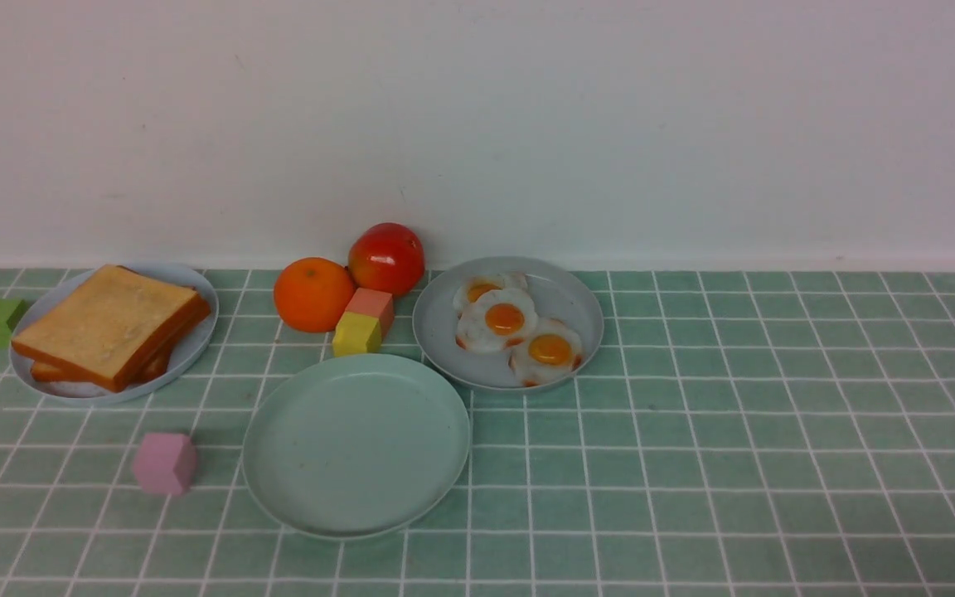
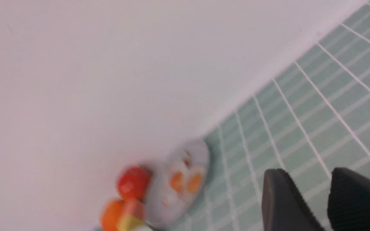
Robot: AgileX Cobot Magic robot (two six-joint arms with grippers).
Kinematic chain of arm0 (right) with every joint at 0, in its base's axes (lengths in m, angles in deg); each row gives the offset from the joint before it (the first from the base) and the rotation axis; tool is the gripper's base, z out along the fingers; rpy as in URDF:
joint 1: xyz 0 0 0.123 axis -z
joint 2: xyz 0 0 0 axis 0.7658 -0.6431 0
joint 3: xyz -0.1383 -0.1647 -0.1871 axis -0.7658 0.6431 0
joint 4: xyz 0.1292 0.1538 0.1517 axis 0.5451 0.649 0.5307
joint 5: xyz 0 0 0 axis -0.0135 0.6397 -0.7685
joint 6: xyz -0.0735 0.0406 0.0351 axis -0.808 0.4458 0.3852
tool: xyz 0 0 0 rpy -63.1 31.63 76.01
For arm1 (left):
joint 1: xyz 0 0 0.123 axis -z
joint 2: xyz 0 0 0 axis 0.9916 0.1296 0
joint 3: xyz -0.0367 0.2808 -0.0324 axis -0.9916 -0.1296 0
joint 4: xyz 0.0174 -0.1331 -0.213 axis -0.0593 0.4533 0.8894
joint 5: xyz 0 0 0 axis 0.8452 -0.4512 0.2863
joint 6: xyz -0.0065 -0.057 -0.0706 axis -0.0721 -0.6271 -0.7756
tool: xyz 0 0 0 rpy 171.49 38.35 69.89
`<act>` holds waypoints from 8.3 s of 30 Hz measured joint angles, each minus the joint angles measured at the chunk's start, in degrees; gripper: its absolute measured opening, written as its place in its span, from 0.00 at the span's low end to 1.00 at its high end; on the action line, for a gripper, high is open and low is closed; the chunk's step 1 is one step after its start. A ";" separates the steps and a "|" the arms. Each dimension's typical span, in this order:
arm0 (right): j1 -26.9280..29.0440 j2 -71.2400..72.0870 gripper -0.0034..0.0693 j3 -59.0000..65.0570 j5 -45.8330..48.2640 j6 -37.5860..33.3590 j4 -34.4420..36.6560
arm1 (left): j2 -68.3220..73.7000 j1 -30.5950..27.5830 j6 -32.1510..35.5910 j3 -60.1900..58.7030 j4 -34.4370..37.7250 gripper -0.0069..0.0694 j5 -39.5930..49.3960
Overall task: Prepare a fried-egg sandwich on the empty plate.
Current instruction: Use the left arm to grab a slice of bread, then use the left arm to put a slice of bread into the empty plate in the middle, then use the right arm to grab a fried egg, then use the right arm to place the fried egg on the slice of bread in the middle
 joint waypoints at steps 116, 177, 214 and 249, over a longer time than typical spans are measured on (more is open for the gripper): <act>-10.38 -39.05 0.26 -53.04 59.15 -47.31 10.07 | 86.69 32.09 -3.61 33.17 -45.66 0.33 -4.29; -11.76 -142.64 0.63 -120.69 38.71 -49.55 24.45 | 10.58 34.51 -31.65 4.06 -42.99 0.07 -6.07; -10.37 -133.89 0.13 -121.11 47.30 -50.23 24.87 | 10.58 34.51 -32.73 4.06 -43.12 0.08 -3.82; -25.23 -125.40 0.54 -95.29 40.29 -43.43 32.39 | 10.58 34.51 -32.73 4.06 -45.32 0.09 -0.14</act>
